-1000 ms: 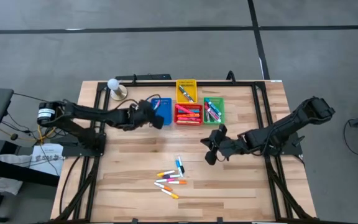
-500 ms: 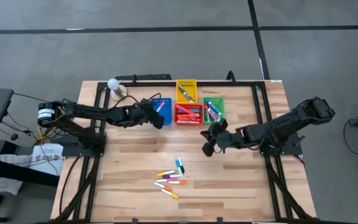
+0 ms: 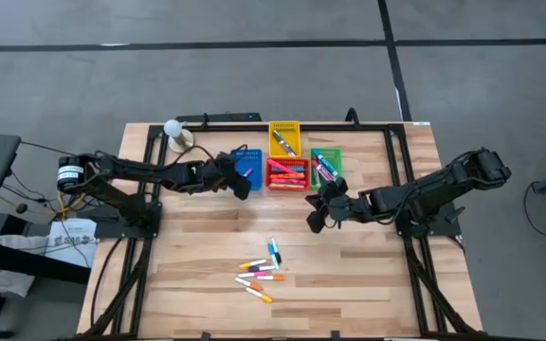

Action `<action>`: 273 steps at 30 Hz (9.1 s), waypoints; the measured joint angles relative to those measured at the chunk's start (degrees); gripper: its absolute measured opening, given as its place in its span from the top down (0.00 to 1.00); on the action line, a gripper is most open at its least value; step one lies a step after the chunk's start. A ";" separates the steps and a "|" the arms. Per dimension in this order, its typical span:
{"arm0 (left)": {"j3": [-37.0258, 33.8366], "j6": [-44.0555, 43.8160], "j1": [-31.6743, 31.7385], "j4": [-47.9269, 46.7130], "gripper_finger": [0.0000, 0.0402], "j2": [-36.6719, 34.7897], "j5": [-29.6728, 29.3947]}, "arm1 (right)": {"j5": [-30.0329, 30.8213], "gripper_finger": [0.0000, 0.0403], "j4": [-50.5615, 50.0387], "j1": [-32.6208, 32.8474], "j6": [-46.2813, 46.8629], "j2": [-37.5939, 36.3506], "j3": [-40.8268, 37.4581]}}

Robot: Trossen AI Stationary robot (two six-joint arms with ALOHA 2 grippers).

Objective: Pick & Place Markers
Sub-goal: Put the bottom small orange highlighter pen into the blue bin, then put the top small yellow highlighter pen into the blue bin

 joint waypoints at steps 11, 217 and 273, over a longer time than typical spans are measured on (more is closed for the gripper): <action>0.00 4.28 -12.56 3.63 0.58 0.00 0.02 | -0.91 0.97 -0.04 2.74 -0.92 0.00 0.00; 0.14 5.69 -54.05 23.66 0.92 24.67 -3.29 | 3.52 0.97 -2.21 13.10 7.96 0.00 -0.02; 0.11 8.41 -7.26 13.36 0.94 -1.55 17.78 | 1.70 0.97 0.95 7.20 14.12 -0.02 -6.47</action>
